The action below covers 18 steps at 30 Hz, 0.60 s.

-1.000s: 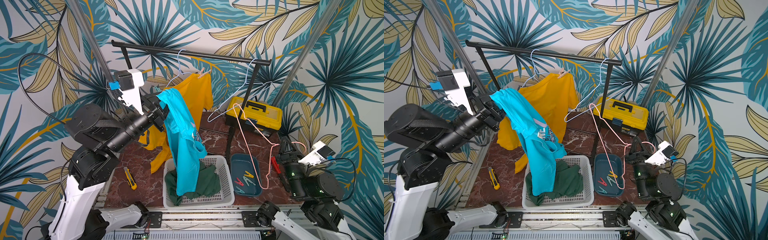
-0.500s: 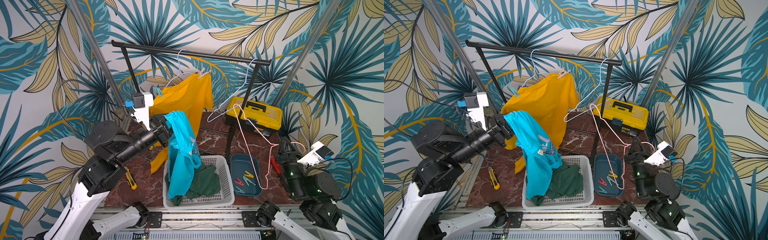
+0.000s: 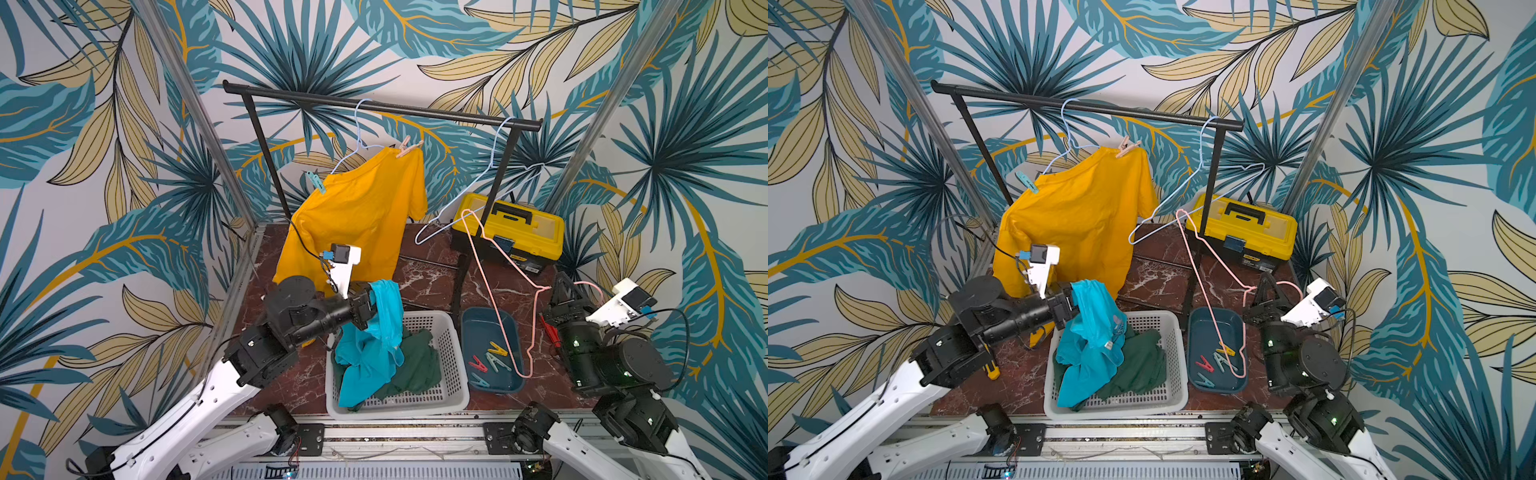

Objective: Remove the clothespins securing t-shirts to the hanger
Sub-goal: Place the T-shirt in the basket.

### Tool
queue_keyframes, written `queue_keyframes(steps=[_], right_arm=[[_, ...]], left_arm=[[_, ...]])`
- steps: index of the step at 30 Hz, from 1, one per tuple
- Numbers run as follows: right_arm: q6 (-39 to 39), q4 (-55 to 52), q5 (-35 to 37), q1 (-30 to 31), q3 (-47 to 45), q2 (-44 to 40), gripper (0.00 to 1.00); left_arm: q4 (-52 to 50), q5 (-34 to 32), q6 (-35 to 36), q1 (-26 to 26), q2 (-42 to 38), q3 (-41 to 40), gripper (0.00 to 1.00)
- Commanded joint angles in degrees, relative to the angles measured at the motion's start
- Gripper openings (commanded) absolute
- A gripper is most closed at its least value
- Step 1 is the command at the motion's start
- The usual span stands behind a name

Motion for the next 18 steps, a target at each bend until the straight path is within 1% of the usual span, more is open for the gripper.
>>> queue_keyframes(steps=[1,4,7,10,11,12,14,15,16,17,18], right_arm=[[0.82,0.95,-0.78,-0.06,-0.02,0.22,0.00],[0.85,0.50,-1.04,-0.07,0.28,0.33,0.00],[0.89,-0.53,-1.76,-0.05,1.25,0.51,0.00],[0.89,-0.03,-2.89,-0.06,1.44,0.47,0.00],[0.64,0.38,-3.35,-0.10,1.40,0.51,0.00],[0.41,0.69,-3.98,-0.08,1.31,0.62,0.00],[0.15,0.84,-5.04,-0.08,1.52,1.02,0.00],[-0.13,0.88,-5.89,-0.10,1.73,1.16,0.00],[-0.53,0.68,-7.08,-0.09,2.04,1.38,0.00],[-0.68,0.37,-8.21,-0.08,2.46,1.49,0.00],[-0.93,-0.28,-9.36,-0.11,3.01,1.59,0.00]], left_arm=[[2.02,-2.63,2.49,-0.69,0.46,-5.11,0.00],[2.03,-3.44,3.50,-0.73,1.96,-8.89,0.00],[2.13,-3.35,3.88,-1.06,4.49,-10.70,0.00],[2.63,-0.44,4.50,-2.52,8.86,-10.36,0.01],[2.83,0.29,4.65,-3.17,10.34,-10.21,0.05],[3.01,0.99,4.89,-3.85,12.10,-9.99,0.14],[2.92,3.90,5.57,-4.38,15.36,-9.43,0.43],[2.76,5.53,5.86,-4.41,16.69,-9.08,0.63],[2.43,6.19,5.78,-4.40,17.46,-8.88,0.89],[1.85,5.41,5.29,-4.38,17.71,-8.61,1.00],[1.00,4.20,5.03,-4.38,17.73,-8.14,0.99]])
